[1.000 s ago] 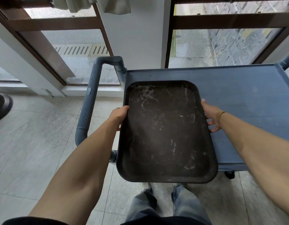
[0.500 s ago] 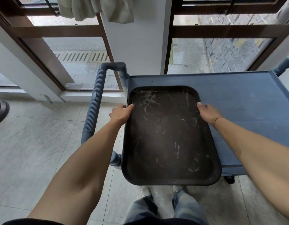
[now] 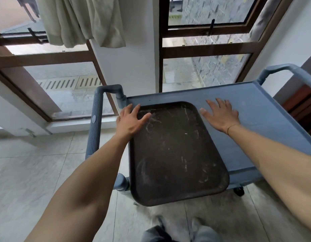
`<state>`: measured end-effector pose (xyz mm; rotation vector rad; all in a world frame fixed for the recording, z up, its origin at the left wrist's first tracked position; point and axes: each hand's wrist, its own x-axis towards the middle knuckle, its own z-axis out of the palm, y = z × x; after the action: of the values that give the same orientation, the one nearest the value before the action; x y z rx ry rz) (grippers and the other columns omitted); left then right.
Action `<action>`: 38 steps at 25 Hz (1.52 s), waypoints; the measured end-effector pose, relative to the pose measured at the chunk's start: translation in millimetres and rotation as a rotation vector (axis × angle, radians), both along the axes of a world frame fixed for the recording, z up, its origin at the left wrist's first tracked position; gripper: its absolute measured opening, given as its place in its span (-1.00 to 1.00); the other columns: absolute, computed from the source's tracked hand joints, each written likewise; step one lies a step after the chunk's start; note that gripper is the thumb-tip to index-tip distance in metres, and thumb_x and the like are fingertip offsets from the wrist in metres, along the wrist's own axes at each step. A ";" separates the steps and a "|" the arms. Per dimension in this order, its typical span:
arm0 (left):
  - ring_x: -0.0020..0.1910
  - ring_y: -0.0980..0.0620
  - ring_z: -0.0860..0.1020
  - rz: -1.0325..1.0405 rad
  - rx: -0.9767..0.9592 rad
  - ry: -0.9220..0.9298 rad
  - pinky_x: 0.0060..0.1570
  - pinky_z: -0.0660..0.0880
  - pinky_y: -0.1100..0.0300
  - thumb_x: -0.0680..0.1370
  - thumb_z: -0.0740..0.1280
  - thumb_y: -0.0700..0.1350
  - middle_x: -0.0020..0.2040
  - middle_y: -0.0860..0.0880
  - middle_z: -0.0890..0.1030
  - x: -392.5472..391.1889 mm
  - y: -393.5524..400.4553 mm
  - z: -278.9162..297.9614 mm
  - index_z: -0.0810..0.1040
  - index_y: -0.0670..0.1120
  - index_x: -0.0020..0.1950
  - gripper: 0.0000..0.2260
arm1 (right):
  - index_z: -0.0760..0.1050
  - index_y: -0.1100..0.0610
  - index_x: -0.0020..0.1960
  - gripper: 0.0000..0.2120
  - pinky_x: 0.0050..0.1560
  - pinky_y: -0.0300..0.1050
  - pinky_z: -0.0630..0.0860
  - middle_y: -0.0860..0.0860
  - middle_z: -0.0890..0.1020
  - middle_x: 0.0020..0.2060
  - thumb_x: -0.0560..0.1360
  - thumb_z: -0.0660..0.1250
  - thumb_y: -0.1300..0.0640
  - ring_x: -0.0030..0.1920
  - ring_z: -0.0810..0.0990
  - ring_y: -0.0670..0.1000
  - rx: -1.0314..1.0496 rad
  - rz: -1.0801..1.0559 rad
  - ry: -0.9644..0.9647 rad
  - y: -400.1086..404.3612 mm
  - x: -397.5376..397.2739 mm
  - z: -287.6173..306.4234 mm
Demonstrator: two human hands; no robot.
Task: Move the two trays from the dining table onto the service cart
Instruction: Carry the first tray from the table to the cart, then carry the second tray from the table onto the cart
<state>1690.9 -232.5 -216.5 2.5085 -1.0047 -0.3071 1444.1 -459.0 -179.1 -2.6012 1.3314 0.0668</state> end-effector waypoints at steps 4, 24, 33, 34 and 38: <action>0.57 -0.11 -0.03 0.000 -0.006 -0.056 0.47 -0.05 -0.25 0.48 0.05 0.47 0.61 -0.04 0.05 -11.0 4.7 14.0 0.15 0.17 0.56 -0.28 | -0.01 -0.14 0.60 -0.32 0.48 0.31 -0.04 0.02 -0.03 0.62 0.56 -0.10 -0.39 0.59 -0.13 0.15 -0.051 0.061 0.004 -8.1 -6.0 16.8; 0.57 -0.08 -0.02 0.741 0.096 -0.308 0.45 -0.06 -0.24 0.46 -0.05 0.47 0.61 -0.02 0.05 -241.8 197.8 49.8 0.17 0.18 0.54 -0.29 | 0.06 -0.11 0.59 -0.30 0.50 0.35 -0.02 0.03 0.04 0.61 0.54 -0.10 -0.41 0.59 -0.12 0.16 -0.111 0.910 -0.197 87.7 2.6 48.2; 0.57 0.02 -0.10 1.221 0.118 -0.313 0.48 -0.15 -0.15 0.43 -0.09 0.49 0.61 0.02 0.01 -402.3 365.3 72.7 0.14 0.17 0.56 -0.23 | 0.06 -0.13 0.59 -0.32 0.49 0.35 -0.09 0.02 -0.02 0.62 0.55 -0.03 -0.39 0.59 -0.15 0.14 -0.007 1.346 -0.242 275.5 -10.1 60.8; 0.57 0.01 -0.10 1.265 0.131 -0.314 0.49 -0.14 -0.15 0.43 -0.09 0.49 0.61 0.01 0.01 -424.4 384.1 75.6 0.15 0.16 0.56 -0.23 | 0.06 -0.13 0.59 -0.32 0.51 0.34 -0.08 0.03 -0.02 0.62 0.55 -0.04 -0.39 0.59 -0.14 0.15 -0.012 1.399 -0.249 301.4 -16.8 63.0; 0.57 0.01 -0.10 1.473 0.200 -0.327 0.48 -0.14 -0.15 0.44 -0.08 0.49 0.61 0.00 0.02 -540.2 461.0 79.8 0.15 0.14 0.57 -0.22 | 0.04 -0.15 0.59 -0.31 0.51 0.34 -0.04 0.02 -0.01 0.62 0.53 -0.08 -0.42 0.59 -0.11 0.15 -0.013 1.622 -0.264 417.4 -71.3 67.8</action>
<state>1150.6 228.4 -136.6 2.7638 0.9493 0.4783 1372.8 -41.6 -111.3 -2.7483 -1.0128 -0.0365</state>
